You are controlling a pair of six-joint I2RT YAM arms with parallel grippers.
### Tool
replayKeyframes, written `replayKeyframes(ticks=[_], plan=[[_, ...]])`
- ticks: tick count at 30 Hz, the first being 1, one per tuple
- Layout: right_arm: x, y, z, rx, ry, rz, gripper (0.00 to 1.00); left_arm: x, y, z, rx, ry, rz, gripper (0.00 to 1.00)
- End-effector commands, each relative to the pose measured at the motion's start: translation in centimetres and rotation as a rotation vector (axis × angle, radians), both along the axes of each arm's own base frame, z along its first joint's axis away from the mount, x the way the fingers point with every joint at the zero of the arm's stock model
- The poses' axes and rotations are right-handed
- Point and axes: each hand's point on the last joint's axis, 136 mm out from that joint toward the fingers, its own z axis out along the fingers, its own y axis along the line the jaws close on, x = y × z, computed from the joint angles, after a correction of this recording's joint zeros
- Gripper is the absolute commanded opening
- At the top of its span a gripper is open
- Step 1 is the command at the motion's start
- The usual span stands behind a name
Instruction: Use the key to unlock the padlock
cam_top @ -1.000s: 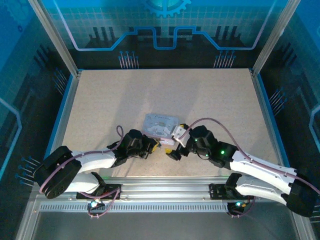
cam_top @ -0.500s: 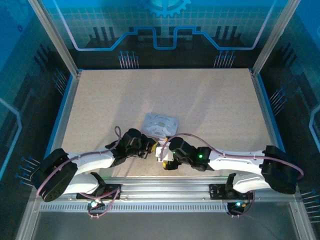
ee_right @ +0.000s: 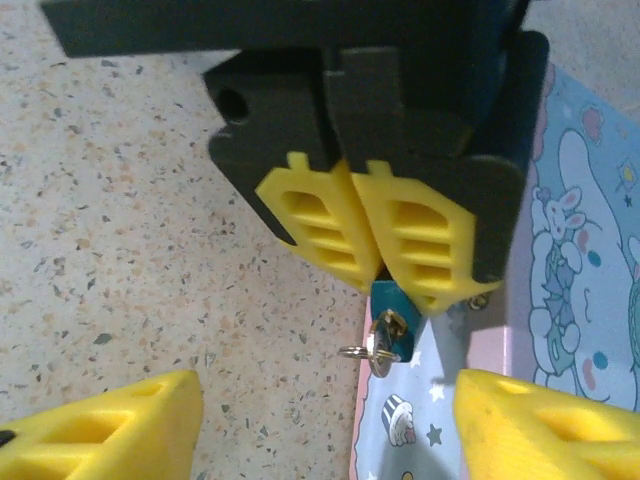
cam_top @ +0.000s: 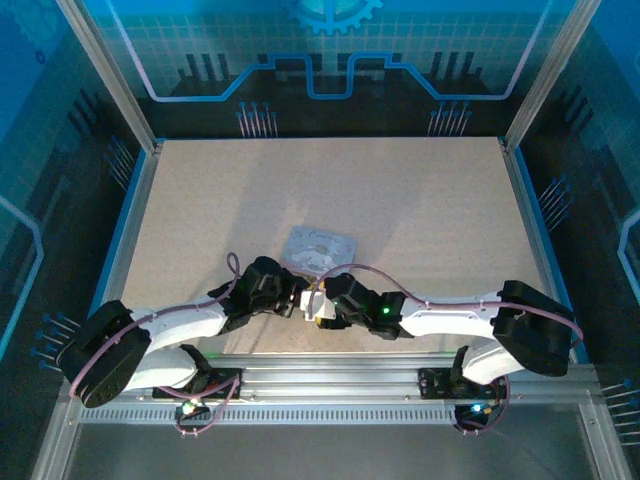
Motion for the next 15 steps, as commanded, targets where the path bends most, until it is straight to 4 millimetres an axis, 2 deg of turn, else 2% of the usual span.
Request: replayKeyframes(ticks=[1, 15], plan=[[0.66, 1.10, 1.19, 0.052, -0.029, -0.026, 0.64, 0.19, -0.18, 1.16, -0.039, -0.011, 0.005, 0.01], [1.35, 1.77, 1.40, 0.092, -0.048, -0.053, 0.38, 0.15, -0.17, 0.99, -0.040, -0.003, 0.007, 0.00]])
